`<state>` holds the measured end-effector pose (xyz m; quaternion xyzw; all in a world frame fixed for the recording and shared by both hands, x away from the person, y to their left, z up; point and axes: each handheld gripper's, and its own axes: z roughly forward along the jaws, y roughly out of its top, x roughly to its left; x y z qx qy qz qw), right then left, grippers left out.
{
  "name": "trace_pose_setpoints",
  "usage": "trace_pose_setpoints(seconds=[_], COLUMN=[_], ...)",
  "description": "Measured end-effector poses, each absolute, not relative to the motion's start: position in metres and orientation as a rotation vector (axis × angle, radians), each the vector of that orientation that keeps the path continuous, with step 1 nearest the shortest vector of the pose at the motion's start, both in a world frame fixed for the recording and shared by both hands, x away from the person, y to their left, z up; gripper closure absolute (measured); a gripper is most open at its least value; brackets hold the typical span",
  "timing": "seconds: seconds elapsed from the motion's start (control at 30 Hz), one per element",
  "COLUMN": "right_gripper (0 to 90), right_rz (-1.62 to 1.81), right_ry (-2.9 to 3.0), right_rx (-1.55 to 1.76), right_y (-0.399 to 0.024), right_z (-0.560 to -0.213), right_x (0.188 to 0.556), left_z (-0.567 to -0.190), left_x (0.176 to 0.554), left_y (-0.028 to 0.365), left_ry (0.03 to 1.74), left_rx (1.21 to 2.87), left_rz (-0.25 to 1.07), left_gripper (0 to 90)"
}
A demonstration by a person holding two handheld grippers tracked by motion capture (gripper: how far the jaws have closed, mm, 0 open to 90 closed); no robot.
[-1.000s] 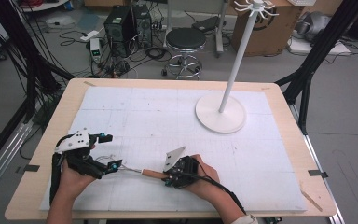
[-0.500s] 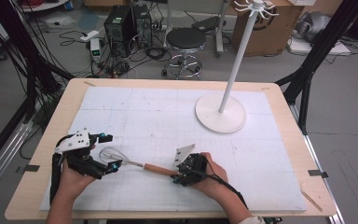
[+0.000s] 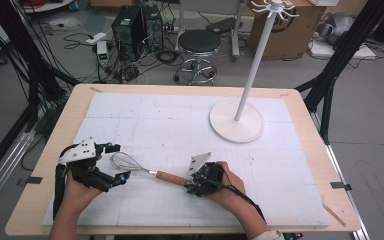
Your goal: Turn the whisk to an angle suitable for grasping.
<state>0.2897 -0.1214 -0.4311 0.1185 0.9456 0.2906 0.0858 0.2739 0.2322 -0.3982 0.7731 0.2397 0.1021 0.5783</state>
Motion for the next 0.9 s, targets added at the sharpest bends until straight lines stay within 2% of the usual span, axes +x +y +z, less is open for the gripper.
trace_pose_setpoints(seconds=[0.1, 0.27, 0.5, 0.67, 0.9], right_gripper=[52.5, 45.8, 35.4, 25.7, 20.0], right_rz=[0.874, 0.927, 1.128, 1.334, 1.499], right_ry=[2.815, 2.806, 2.73, 2.636, 2.527], right_rx=[0.366, 0.372, 0.515, 0.583, 0.633], right_y=[-0.121, -0.128, -0.165, -0.206, -0.242], right_z=[-0.431, -0.426, -0.41, -0.398, -0.393], right_x=[0.289, 0.288, 0.291, 0.29, 0.287], left_z=[-0.399, -0.399, -0.399, -0.4, -0.402], left_x=[0.274, 0.274, 0.274, 0.274, 0.276], left_y=[0.232, 0.23, 0.229, 0.227, 0.222], left_ry=[0.56, 0.555, 0.558, 0.562, 0.552], left_rx=[1.811, 1.821, 1.821, 1.826, 1.855], left_rz=[0.237, 0.24, 0.234, 0.23, 0.227], left_gripper=[1.7, 1.7, 1.7, 1.7, 1.7])
